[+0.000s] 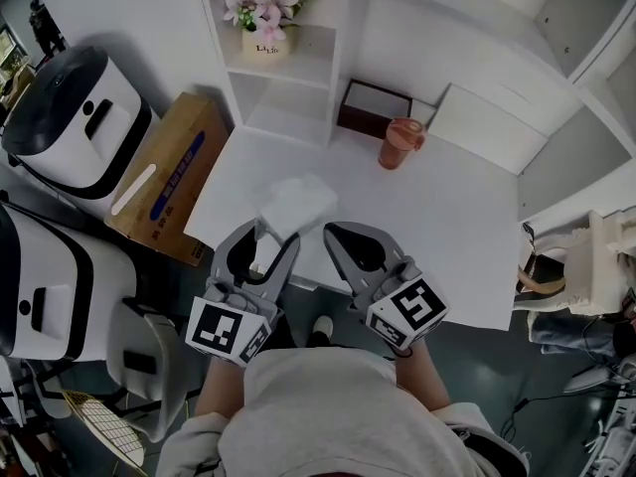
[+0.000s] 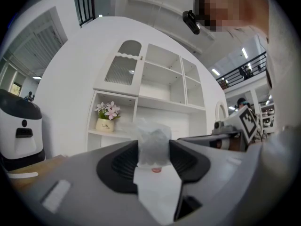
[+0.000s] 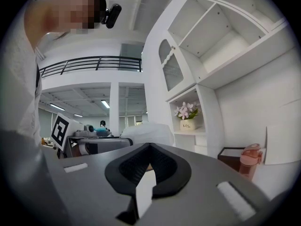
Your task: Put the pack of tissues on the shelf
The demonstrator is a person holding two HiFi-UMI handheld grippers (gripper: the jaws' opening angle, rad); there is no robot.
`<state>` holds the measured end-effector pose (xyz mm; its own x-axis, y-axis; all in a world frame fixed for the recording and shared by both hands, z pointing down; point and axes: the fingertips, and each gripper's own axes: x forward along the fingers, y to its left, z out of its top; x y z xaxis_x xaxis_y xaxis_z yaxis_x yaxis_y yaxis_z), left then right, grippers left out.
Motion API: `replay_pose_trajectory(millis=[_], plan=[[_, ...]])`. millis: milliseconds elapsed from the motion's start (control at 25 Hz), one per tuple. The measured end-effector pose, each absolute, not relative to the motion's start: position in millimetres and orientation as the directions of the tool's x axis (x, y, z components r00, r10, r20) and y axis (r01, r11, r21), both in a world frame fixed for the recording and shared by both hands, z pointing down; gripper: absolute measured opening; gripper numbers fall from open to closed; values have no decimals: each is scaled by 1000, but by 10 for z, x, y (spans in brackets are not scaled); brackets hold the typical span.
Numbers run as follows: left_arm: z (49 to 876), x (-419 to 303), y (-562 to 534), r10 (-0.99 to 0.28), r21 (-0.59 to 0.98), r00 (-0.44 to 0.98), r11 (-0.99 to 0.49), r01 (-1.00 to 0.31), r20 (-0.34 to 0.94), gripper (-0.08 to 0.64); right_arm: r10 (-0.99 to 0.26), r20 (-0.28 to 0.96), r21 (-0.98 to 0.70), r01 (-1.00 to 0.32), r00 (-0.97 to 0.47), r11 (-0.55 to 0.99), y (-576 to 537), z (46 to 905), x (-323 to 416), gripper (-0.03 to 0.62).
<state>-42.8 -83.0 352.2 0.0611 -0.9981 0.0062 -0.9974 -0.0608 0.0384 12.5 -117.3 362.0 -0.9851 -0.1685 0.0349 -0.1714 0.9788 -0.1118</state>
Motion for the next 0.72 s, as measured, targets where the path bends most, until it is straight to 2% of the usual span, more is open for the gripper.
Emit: replay_pose_trajectory(millis=[720], plan=[[3471,-1061,-1335,-972,45,232,-231,-972,21,198,-342,51,-128,-346,-938,930,-1597,3564,-432,2]])
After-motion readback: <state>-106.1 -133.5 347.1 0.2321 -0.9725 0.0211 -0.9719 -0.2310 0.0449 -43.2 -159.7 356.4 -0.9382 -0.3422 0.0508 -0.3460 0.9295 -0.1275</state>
